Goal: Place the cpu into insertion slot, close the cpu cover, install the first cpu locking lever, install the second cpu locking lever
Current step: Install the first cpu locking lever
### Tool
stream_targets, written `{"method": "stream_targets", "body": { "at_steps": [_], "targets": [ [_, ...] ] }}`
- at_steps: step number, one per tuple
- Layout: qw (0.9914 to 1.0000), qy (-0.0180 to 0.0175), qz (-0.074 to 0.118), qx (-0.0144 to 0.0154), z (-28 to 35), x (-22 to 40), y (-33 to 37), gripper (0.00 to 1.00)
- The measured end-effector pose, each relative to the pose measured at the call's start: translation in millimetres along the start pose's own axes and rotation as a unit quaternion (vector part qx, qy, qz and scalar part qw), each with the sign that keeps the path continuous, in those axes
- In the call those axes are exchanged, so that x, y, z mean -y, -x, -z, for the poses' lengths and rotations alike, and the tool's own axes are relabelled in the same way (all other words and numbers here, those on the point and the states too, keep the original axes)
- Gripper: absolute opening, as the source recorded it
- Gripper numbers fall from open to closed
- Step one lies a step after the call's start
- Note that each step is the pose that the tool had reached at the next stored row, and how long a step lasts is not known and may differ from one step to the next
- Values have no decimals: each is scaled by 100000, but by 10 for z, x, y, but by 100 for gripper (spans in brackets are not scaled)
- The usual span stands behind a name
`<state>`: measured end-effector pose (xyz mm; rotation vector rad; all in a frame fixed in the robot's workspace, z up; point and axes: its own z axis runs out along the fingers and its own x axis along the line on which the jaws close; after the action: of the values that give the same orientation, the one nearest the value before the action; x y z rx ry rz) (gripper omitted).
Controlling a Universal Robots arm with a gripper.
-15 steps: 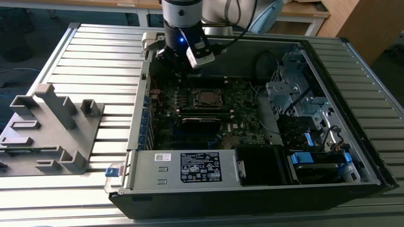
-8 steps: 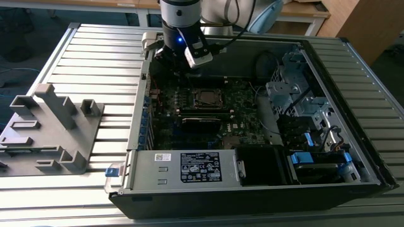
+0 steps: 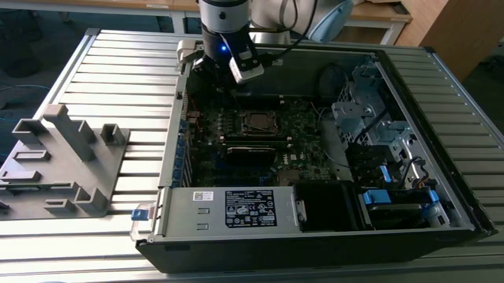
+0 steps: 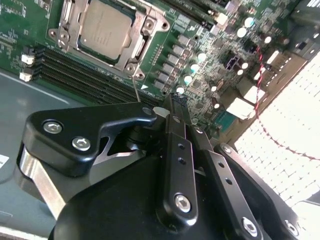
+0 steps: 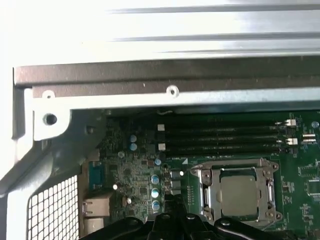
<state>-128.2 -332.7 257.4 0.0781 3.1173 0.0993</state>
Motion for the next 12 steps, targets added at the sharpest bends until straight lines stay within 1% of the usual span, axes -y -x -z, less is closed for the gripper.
{"method": "stream_targets", "body": {
  "at_steps": [6,12],
  "targets": [
    [99999,430,-12,-19,-14,-49,-13,11],
    [99999,456,-18,-14,-16,-53,-19,11]
  ]
}}
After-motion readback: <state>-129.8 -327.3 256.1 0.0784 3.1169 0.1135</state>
